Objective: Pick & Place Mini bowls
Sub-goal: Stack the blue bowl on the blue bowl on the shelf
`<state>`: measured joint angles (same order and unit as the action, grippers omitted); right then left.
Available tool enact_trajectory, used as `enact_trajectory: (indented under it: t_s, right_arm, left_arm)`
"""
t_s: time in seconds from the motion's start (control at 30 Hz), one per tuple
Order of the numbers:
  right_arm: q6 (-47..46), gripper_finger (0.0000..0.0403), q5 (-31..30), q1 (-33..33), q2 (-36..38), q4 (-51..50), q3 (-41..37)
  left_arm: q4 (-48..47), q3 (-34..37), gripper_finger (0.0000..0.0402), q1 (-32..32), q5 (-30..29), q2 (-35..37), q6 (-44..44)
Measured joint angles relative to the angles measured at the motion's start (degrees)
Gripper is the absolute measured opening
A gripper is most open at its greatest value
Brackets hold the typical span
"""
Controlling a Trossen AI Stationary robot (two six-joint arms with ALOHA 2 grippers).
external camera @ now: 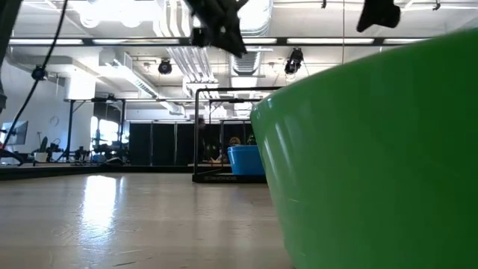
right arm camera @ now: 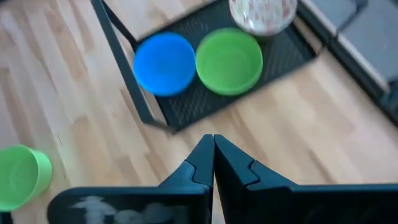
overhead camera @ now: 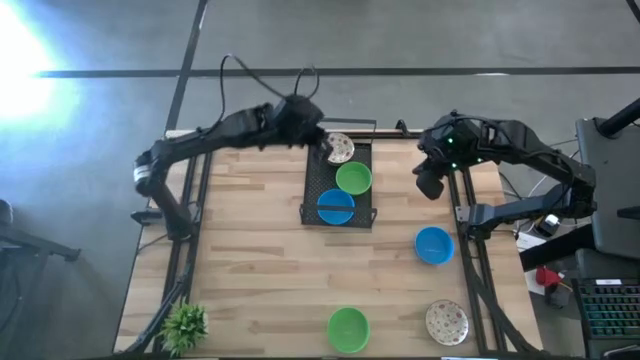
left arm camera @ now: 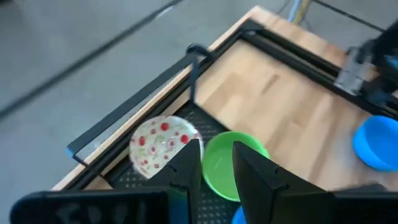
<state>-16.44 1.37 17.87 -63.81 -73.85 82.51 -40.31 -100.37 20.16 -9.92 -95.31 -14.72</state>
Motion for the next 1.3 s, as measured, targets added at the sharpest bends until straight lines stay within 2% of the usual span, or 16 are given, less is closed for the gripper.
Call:
enact_trajectory:
  t_s: [0.27, 0.53, 0.73, 0.93, 1.13, 1.3]
  right_arm:
    - [-8.8, 0.0008, 0.2, -1.0, 0.4, -5.6, -4.6]
    - [-28.2, 0.0008, 0.3, -8.7, 1.9, -7.4, -13.3]
    - [-49.1, 0.0008, 0.2, -18.2, 2.2, -6.8, -18.3]
    - [-63.1, 0.0008, 0.2, -26.5, 1.0, -5.6, -21.9]
    - [-70.6, 0.0008, 0.2, -30.4, 0.9, -0.6, -25.1]
    - [-70.2, 0.0009, 0.2, -30.6, 0.7, 2.8, -28.2]
  left_arm:
    - [-0.9, 0.2, 0.0085, -14.1, -11.6, 4.0, 1.3]
    - [-0.7, 0.3, 0.0085, -22.5, -14.6, 5.1, -0.5]
    - [-2.5, 0.3, 0.0085, -24.1, -15.3, 6.4, -0.1]
    - [-4.7, 0.3, 0.0085, -24.2, -15.4, 8.1, 1.6]
    - [-4.8, 0.3, 0.0085, -24.2, -15.4, 8.8, 4.2]
    - [-4.8, 0.3, 0.0085, -24.2, -15.3, 8.8, 4.5]
